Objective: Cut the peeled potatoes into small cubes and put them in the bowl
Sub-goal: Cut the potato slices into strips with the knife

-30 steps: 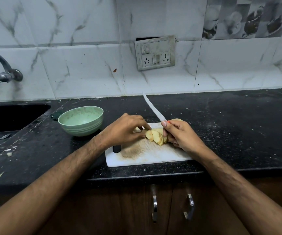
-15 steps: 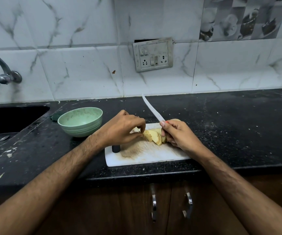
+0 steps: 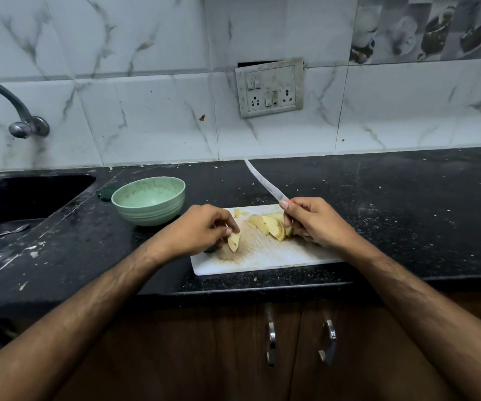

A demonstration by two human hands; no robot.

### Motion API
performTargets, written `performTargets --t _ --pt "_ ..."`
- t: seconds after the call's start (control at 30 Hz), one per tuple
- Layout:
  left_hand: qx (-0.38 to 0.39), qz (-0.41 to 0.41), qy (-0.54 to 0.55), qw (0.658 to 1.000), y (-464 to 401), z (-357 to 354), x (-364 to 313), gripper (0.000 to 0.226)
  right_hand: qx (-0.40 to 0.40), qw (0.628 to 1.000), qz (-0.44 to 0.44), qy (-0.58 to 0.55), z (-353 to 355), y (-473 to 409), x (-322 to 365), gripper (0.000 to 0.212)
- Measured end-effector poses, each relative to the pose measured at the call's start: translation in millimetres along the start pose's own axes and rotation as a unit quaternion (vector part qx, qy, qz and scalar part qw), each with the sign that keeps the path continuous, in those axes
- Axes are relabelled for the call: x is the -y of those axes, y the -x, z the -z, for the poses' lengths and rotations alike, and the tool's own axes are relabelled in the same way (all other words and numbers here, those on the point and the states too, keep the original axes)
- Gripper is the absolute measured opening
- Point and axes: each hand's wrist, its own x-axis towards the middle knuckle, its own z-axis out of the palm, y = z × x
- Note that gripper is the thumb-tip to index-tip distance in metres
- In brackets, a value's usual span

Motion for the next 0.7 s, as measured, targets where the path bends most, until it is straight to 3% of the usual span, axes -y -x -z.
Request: performTargets --t 0.13,0.33,0.5,0.7 --pt "0.032 -0.063 -0.090 0.993 6 8 11 0.027 0.035 0.996 -0.052 0.066 7 7 19 0.045" --pt "-0.079 -0.104 -0.056 0.990 10 -10 21 0.019 0.126 0.960 -0.102 0.228 1 23 25 0.039" --pt "-0.170 -0.090 -0.037 0.981 9 -26 20 0.023 0.107 0.912 -0.071 0.388 -9 35 30 0.040" --pt "-0.193 -0.109 -0.047 0.974 9 -28 21 0.031 0.094 0.858 -0.041 0.503 -24 44 49 0.038"
